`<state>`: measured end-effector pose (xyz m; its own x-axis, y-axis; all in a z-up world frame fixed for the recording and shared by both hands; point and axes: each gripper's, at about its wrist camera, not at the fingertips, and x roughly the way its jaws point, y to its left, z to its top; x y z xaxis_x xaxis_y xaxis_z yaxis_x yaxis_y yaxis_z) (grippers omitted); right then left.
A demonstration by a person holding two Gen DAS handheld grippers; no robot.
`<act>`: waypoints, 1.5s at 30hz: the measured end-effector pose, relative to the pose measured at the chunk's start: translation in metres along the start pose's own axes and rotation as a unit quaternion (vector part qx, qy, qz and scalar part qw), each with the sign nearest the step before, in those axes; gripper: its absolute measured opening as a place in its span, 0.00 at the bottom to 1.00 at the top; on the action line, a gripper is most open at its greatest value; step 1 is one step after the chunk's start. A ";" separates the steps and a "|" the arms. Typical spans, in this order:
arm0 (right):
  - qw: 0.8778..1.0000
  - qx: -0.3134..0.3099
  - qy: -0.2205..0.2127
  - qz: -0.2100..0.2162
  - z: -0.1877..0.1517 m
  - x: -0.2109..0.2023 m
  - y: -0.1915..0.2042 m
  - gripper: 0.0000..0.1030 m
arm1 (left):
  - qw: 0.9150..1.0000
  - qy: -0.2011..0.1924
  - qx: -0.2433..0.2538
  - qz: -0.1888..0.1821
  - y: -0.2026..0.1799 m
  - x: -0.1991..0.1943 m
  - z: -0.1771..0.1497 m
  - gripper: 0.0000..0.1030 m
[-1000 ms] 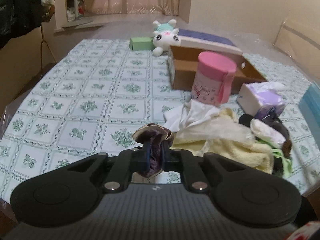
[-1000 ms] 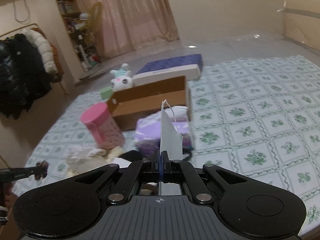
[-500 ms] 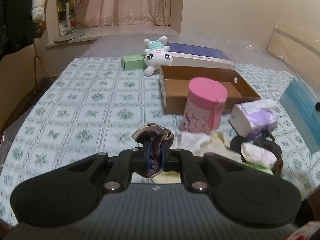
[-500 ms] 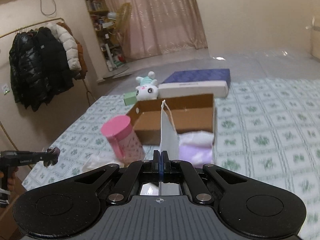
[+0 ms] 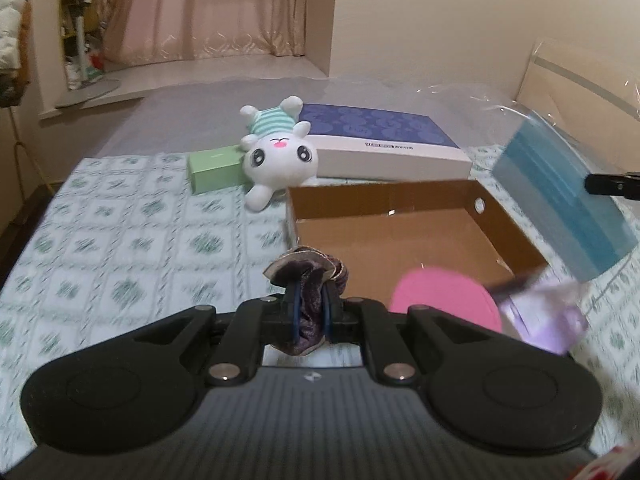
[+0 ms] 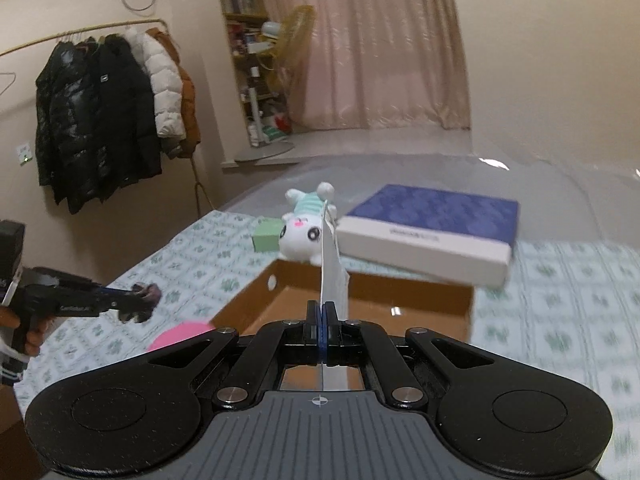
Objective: Organize soft objects
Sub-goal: 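Carry mask and scrunchie into the cardboard box and open both grippers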
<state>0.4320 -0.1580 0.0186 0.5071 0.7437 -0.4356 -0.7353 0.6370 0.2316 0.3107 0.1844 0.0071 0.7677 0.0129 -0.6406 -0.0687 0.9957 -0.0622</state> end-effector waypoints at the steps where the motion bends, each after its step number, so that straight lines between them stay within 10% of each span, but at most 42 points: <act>1: 1.000 -0.007 -0.001 0.005 0.004 0.011 -0.005 0.00 | 1.000 0.003 0.001 -0.003 0.002 0.012 0.006 0.10; 10: 0.997 -0.059 0.012 0.045 0.013 0.105 -0.043 0.00 | 0.997 0.043 0.048 -0.046 0.013 0.117 0.038 0.10; 18: 0.986 -0.056 0.128 0.094 -0.020 0.160 -0.083 0.00 | 0.987 0.085 0.097 -0.094 0.009 0.180 0.038 0.11; 27: 0.981 -0.019 0.194 -0.015 -0.038 0.184 -0.121 0.01 | 0.979 0.104 0.131 -0.120 -0.012 0.201 0.036 0.18; 32: 0.985 0.003 0.172 -0.025 -0.037 0.174 -0.123 0.59 | 0.980 0.097 0.124 -0.118 -0.016 0.201 0.038 0.41; 45: 0.986 0.003 0.160 -0.046 -0.035 0.142 -0.098 0.59 | 0.987 0.100 0.090 -0.092 -0.004 0.185 0.042 0.42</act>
<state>0.5604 -0.1216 -0.0965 0.4023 0.5818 -0.7069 -0.6899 0.7002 0.1836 0.4800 0.1869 -0.0793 0.6143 -0.1693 -0.7707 0.1871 0.9801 -0.0661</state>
